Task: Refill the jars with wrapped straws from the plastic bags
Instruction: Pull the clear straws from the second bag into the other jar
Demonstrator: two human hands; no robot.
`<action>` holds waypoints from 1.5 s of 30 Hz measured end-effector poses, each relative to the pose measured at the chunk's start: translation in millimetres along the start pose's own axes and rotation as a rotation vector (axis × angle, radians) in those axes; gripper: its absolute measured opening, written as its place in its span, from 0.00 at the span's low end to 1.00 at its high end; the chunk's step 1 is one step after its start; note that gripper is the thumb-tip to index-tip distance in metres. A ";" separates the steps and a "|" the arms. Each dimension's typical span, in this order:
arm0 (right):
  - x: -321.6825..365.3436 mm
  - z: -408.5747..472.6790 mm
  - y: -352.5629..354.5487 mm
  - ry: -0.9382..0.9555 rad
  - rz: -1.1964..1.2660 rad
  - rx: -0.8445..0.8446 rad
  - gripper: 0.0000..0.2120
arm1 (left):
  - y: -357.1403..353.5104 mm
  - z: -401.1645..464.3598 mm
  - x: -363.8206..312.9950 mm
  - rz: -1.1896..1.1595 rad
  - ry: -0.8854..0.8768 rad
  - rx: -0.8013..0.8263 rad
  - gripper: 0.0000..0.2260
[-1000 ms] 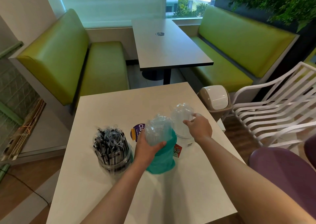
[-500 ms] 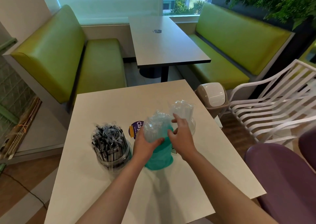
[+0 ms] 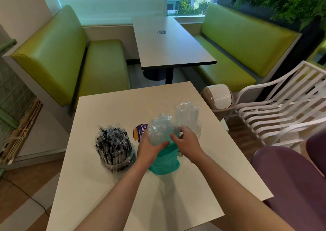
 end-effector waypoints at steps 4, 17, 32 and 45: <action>-3.6 -4.6 0.9 -0.025 0.035 0.007 0.12 | -0.9 -2.5 -2.0 0.011 -0.001 0.007 0.38; -4.7 -9.1 17.1 -0.030 0.148 0.017 0.13 | -3.8 -7.0 -14.9 0.076 -0.037 -0.047 0.40; 76.6 15.5 109.2 0.180 0.147 -0.377 0.17 | -4.0 -4.6 -14.0 0.077 -0.034 -0.052 0.37; 87.3 30.4 110.9 0.232 -0.032 -0.381 0.14 | -3.4 -3.9 -8.7 0.054 -0.009 -0.039 0.39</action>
Point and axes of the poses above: each hand's wrist, its own z-axis towards the middle knuckle, its own y-axis out of the back of the hand, x = y × z, the point moved 8 cm from there along z, towards the middle knuckle, and after that the axes turned 7 degrees about y, right-handed, at the moved point
